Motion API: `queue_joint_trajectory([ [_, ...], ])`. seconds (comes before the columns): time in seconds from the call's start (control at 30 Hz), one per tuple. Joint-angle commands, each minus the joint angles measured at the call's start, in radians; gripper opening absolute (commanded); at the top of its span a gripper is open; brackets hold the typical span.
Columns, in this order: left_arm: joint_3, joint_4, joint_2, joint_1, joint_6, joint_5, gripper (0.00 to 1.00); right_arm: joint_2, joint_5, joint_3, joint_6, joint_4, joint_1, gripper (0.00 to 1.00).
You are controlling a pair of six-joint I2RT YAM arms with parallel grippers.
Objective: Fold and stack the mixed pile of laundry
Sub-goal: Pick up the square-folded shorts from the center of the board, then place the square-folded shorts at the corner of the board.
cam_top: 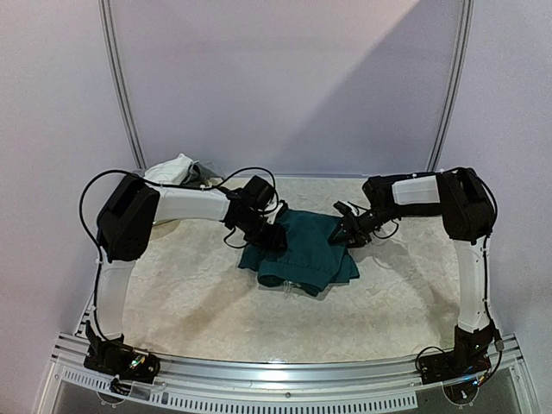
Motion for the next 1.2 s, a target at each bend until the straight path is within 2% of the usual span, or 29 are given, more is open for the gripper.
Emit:
queue_joint_trajectory([
  [0.0, 0.029, -0.014, 0.026, -0.031, 0.016, -0.02, 0.44, 0.047, 0.026, 0.032, -0.032, -0.055, 0.038, 0.37],
  [0.2, 0.026, -0.01, 0.024, -0.034, 0.02, -0.011, 0.43, 0.042, 0.002, 0.15, -0.136, -0.129, 0.038, 0.21],
  [0.3, 0.023, -0.005, 0.023, -0.036, 0.019, -0.01, 0.43, 0.027, 0.008, 0.175, -0.123, -0.109, 0.038, 0.09],
  [0.33, 0.02, -0.004, 0.02, -0.037, 0.018, -0.011, 0.43, 0.024, 0.018, 0.185, -0.121, -0.109, 0.038, 0.02],
  [0.37, 0.016, -0.001, 0.012, -0.038, 0.017, -0.014, 0.43, 0.021, 0.036, 0.201, -0.126, -0.12, 0.038, 0.0],
  [0.6, -0.033, -0.001, -0.119, -0.041, 0.042, -0.051, 0.45, 0.016, 0.164, 0.351, -0.252, -0.296, 0.003, 0.0],
  [0.93, -0.141, -0.057, -0.311, -0.041, 0.08, -0.115, 0.45, 0.12, 0.341, 0.764, -0.436, -0.653, -0.106, 0.0],
  [1.17, -0.23, -0.078, -0.402, -0.043, 0.095, -0.155, 0.45, 0.19, 0.544, 0.908, -0.551, -0.711, -0.164, 0.0],
])
